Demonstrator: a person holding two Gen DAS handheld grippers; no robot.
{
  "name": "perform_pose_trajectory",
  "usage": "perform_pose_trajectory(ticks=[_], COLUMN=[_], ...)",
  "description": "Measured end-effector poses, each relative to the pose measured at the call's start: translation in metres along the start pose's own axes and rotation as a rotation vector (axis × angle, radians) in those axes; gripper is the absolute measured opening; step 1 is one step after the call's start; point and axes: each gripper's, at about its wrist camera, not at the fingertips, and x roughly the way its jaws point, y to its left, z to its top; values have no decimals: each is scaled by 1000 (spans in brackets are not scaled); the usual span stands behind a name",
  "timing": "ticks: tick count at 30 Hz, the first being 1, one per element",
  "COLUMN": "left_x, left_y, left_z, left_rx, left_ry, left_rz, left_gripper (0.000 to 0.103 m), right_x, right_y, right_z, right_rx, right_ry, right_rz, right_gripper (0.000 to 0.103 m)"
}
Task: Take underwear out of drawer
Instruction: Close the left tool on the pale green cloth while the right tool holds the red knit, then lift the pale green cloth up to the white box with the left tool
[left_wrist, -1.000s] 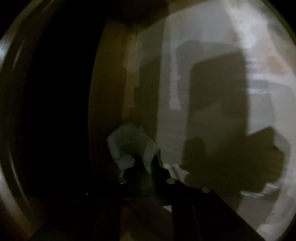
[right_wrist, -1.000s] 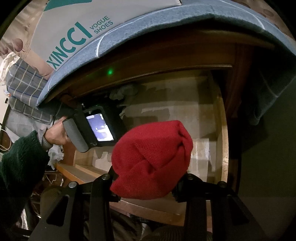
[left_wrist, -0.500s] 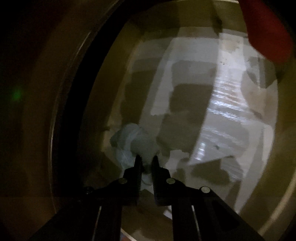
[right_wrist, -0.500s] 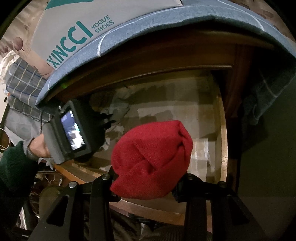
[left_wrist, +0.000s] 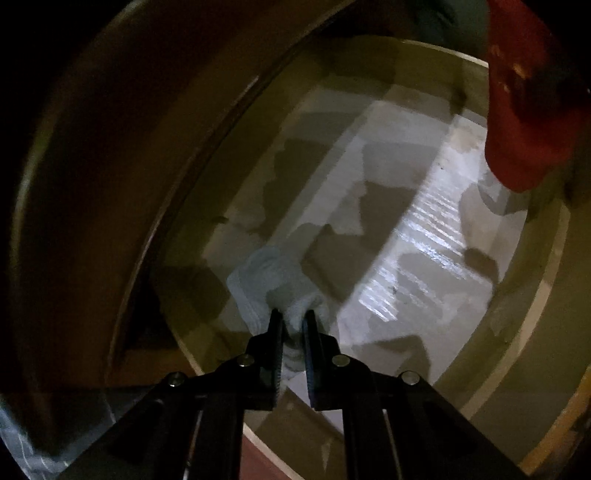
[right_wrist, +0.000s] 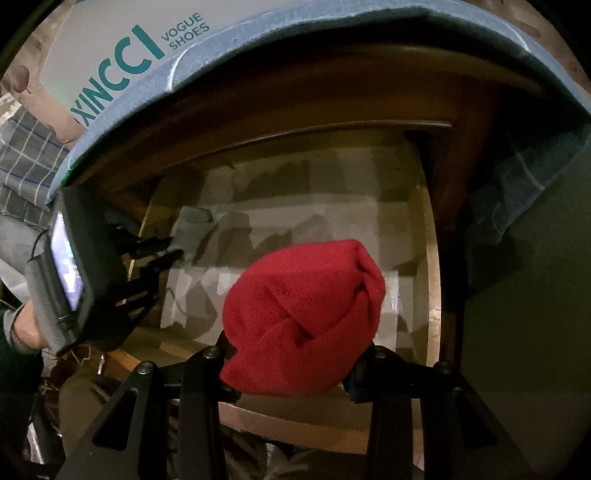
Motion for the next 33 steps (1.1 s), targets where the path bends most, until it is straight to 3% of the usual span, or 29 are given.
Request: perform_pose_trajectory(ticks=[6, 19, 33], left_x=[-17, -47, -87], left_y=[4, 34, 54], left_z=[-2, -6, -16], left_rx=[-114, -422, -608], left_ry=[-6, -50, -107], left_rz=[20, -64, -131], left_gripper=[10, 10, 10], right_x=[2, 2, 2], right_y=[1, 2, 0], right_z=[1, -1, 1], right_rx=[-1, 1, -1], right_ry=[-1, -4, 6], right_rz=[-14, -32, -55], right_gripper=[36, 36, 36])
